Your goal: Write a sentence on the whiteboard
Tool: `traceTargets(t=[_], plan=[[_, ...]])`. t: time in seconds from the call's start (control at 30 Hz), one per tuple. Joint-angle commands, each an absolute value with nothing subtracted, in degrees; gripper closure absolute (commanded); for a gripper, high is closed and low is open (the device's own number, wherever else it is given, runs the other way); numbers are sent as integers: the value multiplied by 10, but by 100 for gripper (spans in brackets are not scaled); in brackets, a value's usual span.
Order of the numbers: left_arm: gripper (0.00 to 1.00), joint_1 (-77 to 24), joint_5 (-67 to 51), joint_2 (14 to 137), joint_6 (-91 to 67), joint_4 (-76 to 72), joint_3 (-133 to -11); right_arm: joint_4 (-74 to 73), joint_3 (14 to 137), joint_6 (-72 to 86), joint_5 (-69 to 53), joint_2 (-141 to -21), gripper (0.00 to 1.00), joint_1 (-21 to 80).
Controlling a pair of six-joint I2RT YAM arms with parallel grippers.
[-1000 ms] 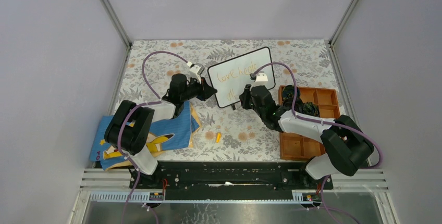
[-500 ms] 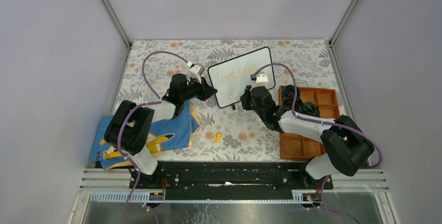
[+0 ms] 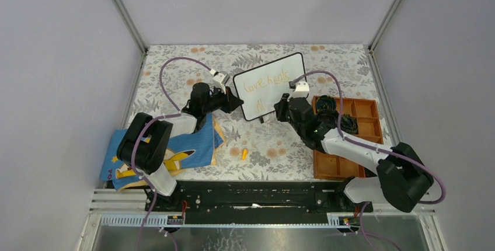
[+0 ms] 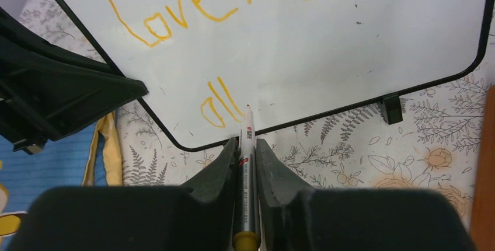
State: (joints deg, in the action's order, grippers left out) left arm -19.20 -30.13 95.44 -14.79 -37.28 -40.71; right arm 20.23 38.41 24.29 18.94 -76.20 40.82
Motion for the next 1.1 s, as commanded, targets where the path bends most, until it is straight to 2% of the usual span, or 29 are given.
traceTargets(t=[0.0,0.37,1.07], plan=[[100,-196,-254,965,-92,-299,-396,218,365,242,214,-719,100,403],[100,-197,-244,962,-90,-297,-391,287,304,278,200,-711,100,403],[100,-197,-237,966,-87,-295,-391,320,355,274,199,-784,100,403]])
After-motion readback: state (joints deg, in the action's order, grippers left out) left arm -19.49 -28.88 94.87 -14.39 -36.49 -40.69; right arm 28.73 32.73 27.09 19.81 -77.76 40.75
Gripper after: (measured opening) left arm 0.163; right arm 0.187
